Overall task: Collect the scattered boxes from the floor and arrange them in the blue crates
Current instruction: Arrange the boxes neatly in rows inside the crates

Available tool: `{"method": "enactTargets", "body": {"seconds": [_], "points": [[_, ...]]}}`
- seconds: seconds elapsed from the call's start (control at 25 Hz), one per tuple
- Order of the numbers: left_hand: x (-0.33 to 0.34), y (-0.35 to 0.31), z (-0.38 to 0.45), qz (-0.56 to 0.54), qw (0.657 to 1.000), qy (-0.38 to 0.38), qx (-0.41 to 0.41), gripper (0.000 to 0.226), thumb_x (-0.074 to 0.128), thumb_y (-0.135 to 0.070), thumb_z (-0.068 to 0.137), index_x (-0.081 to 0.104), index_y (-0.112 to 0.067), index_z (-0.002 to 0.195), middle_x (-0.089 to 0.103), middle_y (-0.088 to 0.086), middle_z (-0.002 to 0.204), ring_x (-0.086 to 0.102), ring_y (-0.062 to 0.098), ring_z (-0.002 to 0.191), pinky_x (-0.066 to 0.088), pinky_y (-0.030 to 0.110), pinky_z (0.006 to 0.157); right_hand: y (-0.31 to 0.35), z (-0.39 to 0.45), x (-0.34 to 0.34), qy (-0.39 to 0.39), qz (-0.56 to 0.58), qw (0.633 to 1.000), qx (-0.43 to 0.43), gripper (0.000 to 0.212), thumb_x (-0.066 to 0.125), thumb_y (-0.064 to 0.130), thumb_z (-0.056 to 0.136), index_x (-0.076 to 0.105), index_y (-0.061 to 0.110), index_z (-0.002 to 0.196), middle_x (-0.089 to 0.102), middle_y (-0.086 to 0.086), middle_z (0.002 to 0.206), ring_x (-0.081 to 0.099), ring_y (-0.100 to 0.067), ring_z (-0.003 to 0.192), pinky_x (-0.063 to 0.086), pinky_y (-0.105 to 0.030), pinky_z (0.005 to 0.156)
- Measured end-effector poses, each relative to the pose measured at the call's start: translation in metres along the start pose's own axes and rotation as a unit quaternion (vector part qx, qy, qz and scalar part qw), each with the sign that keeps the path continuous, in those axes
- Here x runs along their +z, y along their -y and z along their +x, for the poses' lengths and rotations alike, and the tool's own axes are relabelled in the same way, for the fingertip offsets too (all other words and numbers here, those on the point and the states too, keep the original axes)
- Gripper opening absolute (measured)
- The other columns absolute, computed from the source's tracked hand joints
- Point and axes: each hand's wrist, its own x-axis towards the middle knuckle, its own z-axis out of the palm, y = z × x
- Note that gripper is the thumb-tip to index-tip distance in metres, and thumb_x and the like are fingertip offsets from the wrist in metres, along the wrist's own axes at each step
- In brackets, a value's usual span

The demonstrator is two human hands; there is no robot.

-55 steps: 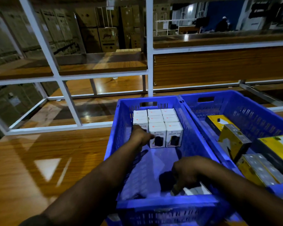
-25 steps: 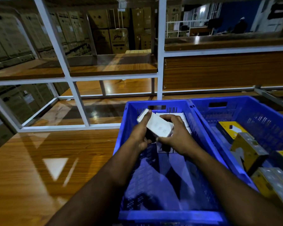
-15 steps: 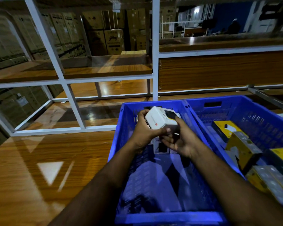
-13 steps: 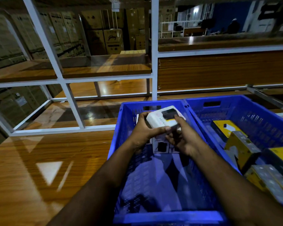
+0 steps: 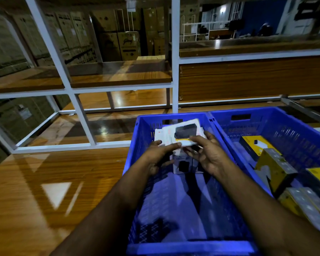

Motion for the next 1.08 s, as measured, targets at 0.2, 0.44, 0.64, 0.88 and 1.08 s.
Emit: {"method": "enactTargets", "body": {"seconds": [0.2, 0.44, 0.64, 0.88, 1.08], "points": [[0.0, -0.007, -0.003, -0.089, 0.995, 0.033, -0.025, 0.042, 0.071, -0.041, 0.087, 0.065, -0.014, 0.119, 0.073, 0.008, 0.108, 0.069, 0.022, 0.102, 0.059, 0.037, 0.089, -0.016, -0.001, 0.005, 0.016, -0.127, 0.992, -0.012, 0.055, 0.065, -0.016, 0.076, 0.056, 0.004, 0.127, 0.072, -0.011, 0.103, 0.07, -0.024, 0.085, 0.061, -0.032, 0.069], [-0.006, 0.001, 0.011, -0.048, 0.986, -0.151, 0.055, 0.051, 0.087, -0.026, 0.07, 0.066, -0.009, 0.113, 0.076, 0.013, 0.1, 0.073, 0.02, 0.08, 0.061, 0.031, 0.06, -0.026, 0.003, 0.007, 0.009, -0.349, 0.937, -0.001, 0.059, 0.071, -0.008, 0.071, 0.052, 0.016, 0.123, 0.064, -0.01, 0.099, 0.062, -0.025, 0.075, 0.049, -0.032, 0.058], [-0.007, 0.016, 0.026, 0.153, 0.923, -0.343, 0.081, 0.083, 0.09, -0.019, 0.058, 0.039, -0.013, 0.123, 0.062, 0.01, 0.119, 0.064, 0.031, 0.106, 0.058, 0.044, 0.086, -0.008, 0.01, -0.001, -0.115, -0.307, 0.942, -0.065, 0.036, 0.064, 0.001, 0.085, 0.049, 0.015, 0.115, 0.059, -0.008, 0.087, 0.054, -0.019, 0.066, 0.045, -0.03, 0.059], [0.011, 0.046, 0.032, 0.263, 0.891, -0.367, 0.039, 0.086, 0.092, -0.037, 0.06, 0.038, -0.017, 0.124, 0.047, 0.019, 0.13, 0.044, 0.039, 0.127, 0.042, 0.053, 0.102, -0.01, 0.01, -0.004, -0.129, -0.301, 0.943, -0.067, 0.028, 0.066, 0.008, 0.086, 0.052, 0.016, 0.109, 0.059, -0.005, 0.089, 0.054, -0.015, 0.069, 0.046, -0.03, 0.067], [0.002, 0.068, 0.05, 0.226, 0.914, -0.325, 0.085, 0.107, 0.098, -0.023, 0.052, 0.035, -0.009, 0.137, 0.051, 0.02, 0.136, 0.047, 0.035, 0.127, 0.046, 0.041, 0.102, -0.013, 0.011, -0.006, -0.121, -0.321, 0.937, -0.063, 0.029, 0.066, 0.011, 0.087, 0.053, 0.015, 0.113, 0.061, -0.01, 0.103, 0.057, -0.022, 0.083, 0.048, -0.032, 0.073]]}}
